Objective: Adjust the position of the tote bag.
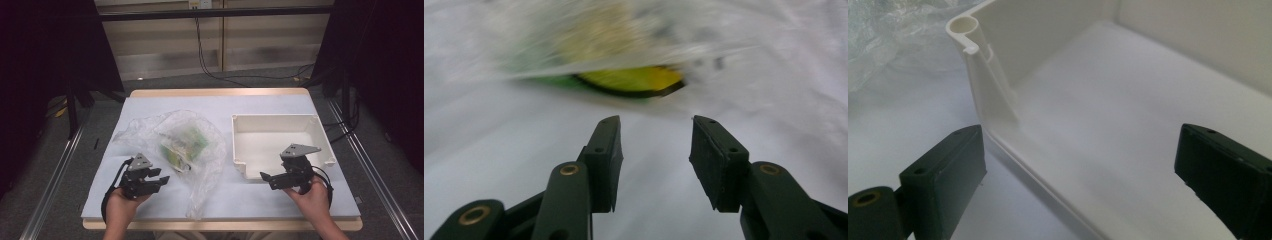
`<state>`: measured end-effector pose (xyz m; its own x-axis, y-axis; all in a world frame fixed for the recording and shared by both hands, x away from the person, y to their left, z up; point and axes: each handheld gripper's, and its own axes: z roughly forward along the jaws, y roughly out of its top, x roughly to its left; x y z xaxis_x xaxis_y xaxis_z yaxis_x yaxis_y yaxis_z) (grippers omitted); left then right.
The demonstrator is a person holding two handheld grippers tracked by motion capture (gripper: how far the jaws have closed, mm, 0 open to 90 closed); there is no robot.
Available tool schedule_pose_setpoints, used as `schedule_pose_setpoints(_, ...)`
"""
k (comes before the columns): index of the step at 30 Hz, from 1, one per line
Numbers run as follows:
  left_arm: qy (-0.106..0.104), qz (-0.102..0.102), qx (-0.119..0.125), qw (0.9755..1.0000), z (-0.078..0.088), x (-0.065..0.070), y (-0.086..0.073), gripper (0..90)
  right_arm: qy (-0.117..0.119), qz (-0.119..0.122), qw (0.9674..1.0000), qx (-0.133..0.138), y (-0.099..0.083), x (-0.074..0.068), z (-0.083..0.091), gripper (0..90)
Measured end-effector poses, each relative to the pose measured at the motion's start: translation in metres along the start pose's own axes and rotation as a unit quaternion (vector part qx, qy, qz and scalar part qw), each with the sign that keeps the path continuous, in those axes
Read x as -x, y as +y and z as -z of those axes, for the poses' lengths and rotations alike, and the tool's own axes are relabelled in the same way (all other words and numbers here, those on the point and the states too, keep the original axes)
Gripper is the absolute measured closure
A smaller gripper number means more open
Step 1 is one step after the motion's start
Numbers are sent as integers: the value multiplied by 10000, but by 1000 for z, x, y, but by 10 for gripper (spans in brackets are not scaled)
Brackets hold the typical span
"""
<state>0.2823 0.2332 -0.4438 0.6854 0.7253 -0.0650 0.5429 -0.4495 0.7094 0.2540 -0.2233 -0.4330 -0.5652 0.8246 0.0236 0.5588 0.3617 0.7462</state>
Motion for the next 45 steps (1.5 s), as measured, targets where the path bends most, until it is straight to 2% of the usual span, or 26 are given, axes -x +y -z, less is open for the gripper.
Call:
schedule_pose_setpoints(1, 144, -6, -10, 9999, 1, -2, -1, 570, 23, -16, 10000, 5, 1, -1, -1, 61)
schedule_pose_setpoints(2, 196, 13, 24, 9998, 1, -5, -2, 581, 21, -10, 10000, 22, 3, -1, -2, 62)
schedule_pose_setpoints(3, 185, 17, 21, 9998, 1, -7, -1, 581, 21, -10, 10000, 22, 3, -1, -2, 62)
schedule_pose_setpoints(4, 210, 61, 116, 9997, 0, -11, 0, 592, 50, 31, 10000, 35, 4, -1, -4, 62)
schedule_pose_setpoints(7, 244, 58, 95, 9996, -1, -16, 2, 600, 60, 0, 10000, 22, 5, -1, -5, 62)
schedule_pose_setpoints(11, 463, 33, 96, 9989, -6, -29, 3, 610, 74, -25, 10000, 43, 5, -1, -5, 62)
schedule_pose_setpoints(12, 487, 155, 90, 9987, -12, -36, 5, 614, 84, -36, 10000, 36, 5, 0, -5, 62)
schedule_pose_setpoints(14, 546, 206, 133, 9982, -17, -38, 6, 618, 82, -50, 9999, 32, 5, 0, -5, 62)
schedule_pose_setpoints(17, 523, 240, 53, 9983, -28, -42, 10, 621, 64, -63, 9999, 49, 4, 0, -4, 62)
schedule_pose_setpoints(20, 462, 238, 84, 9986, -38, -44, 16, 605, 68, -81, 9999, 30, 4, 0, -3, 62)
schedule_pose_setpoints(22, 505, 133, 69, 9986, -45, -42, 21, 589, 65, -72, 9999, 28, 3, 1, -4, 62)
schedule_pose_setpoints(24, 468, 21, 50, 9989, -49, -41, 25, 534, 90, -89, 9999, 27, 3, 1, -4, 62)
schedule_pose_setpoints(25, 471, 36, 85, 9988, -52, -41, 27, 542, 92, -118, 9999, 13, 3, 1, -4, 62)
schedule_pose_setpoints(26, 463, -53, 50, 9989, -54, -41, 29, 542, 92, -118, 9999, 13, 3, 1, -4, 62)
schedule_pose_setpoints(27, 467, -38, 99, 9989, -57, -41, 30, 534, 83, -136, 9999, 17, 3, 2, -4, 62)
schedule_pose_setpoints(29, 341, -15, 135, 9993, -62, -40, 32, 518, 92, -118, 9999, 5, 2, 2, -4, 62)
schedule_pose_setpoints(32, 262, -13, 137, 9996, -67, -38, 32, 433, 106, -140, 9998, -5, 2, 2, -4, 62)
schedule_pose_setpoints(34, 204, 30, 64, 9998, -71, -38, 31, 417, 114, -110, 9999, 3, 2, 1, -4, 62)
schedule_pose_setpoints(38, 72, 96, -5, 9999, -75, -35, 26, 473, 100, -154, 9998, -23, 2, 1, -4, 63)
schedule_pose_setpoints(40, 145, -110, -82, 9998, -76, -32, 25, 503, 103, -170, 9998, -29, 2, 1, -3, 63)
schedule_pose_setpoints(42, 159, -43, -40, 9999, -77, -31, 25, 528, 98, -154, 9998, -25, 2, 1, -3, 64)
schedule_pose_setpoints(44, 140, -118, -144, 9997, -75, -31, 26, 555, 105, -144, 9998, -18, 2, 1, -4, 64)
schedule_pose_setpoints(45, 127, -145, -171, 9997, -75, -30, 27, 628, 115, -142, 9998, -23, 2, 1, -4, 64)
